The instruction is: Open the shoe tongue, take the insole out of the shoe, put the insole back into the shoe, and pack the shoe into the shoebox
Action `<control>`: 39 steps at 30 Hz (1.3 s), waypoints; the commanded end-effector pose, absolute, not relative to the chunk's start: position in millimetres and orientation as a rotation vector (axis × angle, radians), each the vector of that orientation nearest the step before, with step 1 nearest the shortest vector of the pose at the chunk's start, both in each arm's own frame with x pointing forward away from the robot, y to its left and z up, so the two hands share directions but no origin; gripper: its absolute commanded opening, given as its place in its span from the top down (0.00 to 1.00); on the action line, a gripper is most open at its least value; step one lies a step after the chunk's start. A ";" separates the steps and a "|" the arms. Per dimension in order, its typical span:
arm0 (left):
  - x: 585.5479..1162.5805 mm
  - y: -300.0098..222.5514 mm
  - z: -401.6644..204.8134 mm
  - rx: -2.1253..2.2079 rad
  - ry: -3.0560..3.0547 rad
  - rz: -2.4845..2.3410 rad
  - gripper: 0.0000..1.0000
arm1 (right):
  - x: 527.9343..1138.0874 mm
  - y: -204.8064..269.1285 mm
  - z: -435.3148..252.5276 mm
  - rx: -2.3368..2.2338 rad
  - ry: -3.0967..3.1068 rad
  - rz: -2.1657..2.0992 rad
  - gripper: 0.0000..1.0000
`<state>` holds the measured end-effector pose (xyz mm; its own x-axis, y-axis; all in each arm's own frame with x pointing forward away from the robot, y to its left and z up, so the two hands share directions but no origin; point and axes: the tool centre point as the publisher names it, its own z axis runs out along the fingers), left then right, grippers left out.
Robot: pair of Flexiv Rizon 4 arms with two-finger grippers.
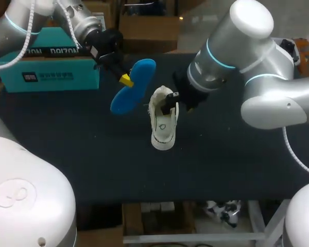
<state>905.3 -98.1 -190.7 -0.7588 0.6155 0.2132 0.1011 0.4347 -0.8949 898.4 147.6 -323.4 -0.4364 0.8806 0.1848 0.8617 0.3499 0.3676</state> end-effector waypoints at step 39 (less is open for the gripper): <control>794.9 -168.7 -138.9 -0.652 -1.626 1.654 1.00 | 830.2 76.7 -292.4 2.187 2.344 0.853 0.00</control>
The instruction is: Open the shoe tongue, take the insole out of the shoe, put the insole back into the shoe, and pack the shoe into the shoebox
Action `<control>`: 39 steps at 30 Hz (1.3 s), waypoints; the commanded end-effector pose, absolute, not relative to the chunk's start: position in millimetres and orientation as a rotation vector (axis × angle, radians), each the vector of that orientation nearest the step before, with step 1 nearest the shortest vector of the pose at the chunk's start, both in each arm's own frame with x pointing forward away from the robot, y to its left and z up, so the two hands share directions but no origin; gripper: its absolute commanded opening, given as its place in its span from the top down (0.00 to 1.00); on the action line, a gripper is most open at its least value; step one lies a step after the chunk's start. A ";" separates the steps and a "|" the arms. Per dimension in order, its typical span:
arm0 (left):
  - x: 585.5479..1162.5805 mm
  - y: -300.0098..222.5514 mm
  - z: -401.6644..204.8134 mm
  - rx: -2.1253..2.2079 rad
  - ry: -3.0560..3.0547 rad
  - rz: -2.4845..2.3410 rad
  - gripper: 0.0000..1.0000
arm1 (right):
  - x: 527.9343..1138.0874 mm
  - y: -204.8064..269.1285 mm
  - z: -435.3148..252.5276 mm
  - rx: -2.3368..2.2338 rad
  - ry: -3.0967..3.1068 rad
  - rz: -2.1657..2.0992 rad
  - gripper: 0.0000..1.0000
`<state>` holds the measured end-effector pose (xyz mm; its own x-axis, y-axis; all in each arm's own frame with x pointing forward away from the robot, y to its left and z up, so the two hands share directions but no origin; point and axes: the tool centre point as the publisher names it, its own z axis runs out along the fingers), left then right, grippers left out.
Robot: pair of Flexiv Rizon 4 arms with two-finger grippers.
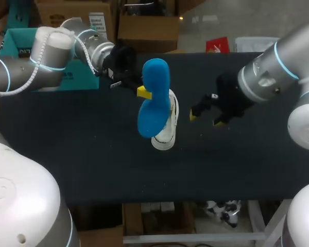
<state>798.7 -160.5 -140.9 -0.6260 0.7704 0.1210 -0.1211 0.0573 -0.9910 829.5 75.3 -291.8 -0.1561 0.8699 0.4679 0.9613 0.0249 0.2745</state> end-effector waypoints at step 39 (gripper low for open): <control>790.5 -171.4 -113.5 -0.648 -1.511 1.655 1.00 | 826.9 83.8 -270.0 -2.026 -1.105 -0.498 0.00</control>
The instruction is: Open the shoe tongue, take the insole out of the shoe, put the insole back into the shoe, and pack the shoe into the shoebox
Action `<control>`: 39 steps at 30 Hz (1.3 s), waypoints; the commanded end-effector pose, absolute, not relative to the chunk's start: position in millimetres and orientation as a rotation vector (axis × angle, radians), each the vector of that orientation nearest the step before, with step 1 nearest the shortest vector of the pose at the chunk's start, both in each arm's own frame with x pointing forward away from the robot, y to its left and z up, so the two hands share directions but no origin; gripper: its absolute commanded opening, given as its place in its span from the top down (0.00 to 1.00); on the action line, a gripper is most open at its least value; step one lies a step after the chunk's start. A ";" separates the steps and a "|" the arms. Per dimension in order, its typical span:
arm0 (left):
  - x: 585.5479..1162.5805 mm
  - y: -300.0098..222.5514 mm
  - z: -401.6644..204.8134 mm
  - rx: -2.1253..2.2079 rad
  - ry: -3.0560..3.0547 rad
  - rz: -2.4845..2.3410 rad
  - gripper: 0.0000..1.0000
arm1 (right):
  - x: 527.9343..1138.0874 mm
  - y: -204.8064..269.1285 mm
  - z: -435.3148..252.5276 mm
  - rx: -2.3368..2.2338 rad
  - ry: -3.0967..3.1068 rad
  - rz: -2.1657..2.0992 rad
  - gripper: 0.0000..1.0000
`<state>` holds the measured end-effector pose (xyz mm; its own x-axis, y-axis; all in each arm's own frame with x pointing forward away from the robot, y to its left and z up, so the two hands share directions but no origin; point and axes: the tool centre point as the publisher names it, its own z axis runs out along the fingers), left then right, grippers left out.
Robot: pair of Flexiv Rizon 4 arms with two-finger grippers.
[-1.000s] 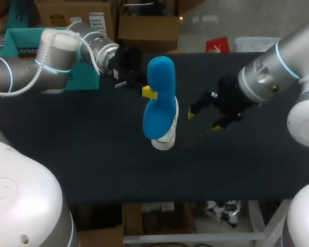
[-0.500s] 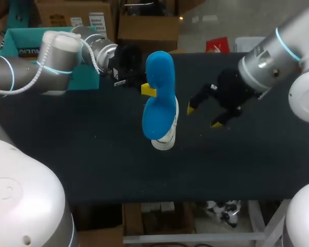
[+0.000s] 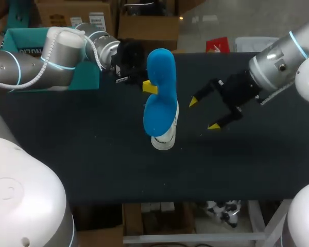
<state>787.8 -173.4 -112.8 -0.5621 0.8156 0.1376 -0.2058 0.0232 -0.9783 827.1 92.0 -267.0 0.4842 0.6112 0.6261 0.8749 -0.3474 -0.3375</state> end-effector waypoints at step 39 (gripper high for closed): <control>773.7 -202.1 -190.1 -1.289 -2.028 1.466 1.00 | 826.6 129.9 -281.1 -1.909 -0.698 -0.357 0.00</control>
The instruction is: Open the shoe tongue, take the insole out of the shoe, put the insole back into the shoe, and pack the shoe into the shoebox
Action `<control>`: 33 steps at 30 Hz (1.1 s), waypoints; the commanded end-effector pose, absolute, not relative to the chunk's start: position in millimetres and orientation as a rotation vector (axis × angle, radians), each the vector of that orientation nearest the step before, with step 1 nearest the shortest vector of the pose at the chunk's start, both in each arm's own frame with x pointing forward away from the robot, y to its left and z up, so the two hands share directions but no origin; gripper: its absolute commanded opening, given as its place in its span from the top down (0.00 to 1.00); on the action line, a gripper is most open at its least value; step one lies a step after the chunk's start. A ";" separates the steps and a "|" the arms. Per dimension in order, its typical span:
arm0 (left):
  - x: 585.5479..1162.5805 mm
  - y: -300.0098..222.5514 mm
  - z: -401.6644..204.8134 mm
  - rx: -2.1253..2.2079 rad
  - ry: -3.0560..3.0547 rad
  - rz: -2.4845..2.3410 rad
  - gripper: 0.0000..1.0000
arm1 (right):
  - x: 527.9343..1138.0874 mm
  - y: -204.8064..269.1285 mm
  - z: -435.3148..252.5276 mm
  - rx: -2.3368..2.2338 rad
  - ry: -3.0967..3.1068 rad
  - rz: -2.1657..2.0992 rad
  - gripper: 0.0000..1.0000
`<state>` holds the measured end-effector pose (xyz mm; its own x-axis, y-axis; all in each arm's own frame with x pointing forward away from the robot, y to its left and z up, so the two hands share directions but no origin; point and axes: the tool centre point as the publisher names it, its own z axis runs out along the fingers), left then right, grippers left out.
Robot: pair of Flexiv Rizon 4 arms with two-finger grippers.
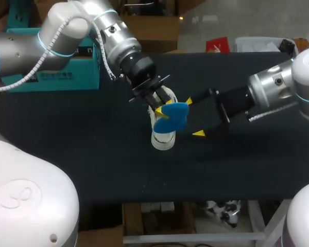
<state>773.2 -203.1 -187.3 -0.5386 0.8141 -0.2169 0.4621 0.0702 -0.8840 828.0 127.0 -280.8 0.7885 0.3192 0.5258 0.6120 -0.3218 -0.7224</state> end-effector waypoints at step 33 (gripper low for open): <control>794.5 -218.3 -231.9 -1.433 -2.067 1.514 1.00 | 815.1 149.0 -284.3 -1.747 -0.630 -0.367 0.58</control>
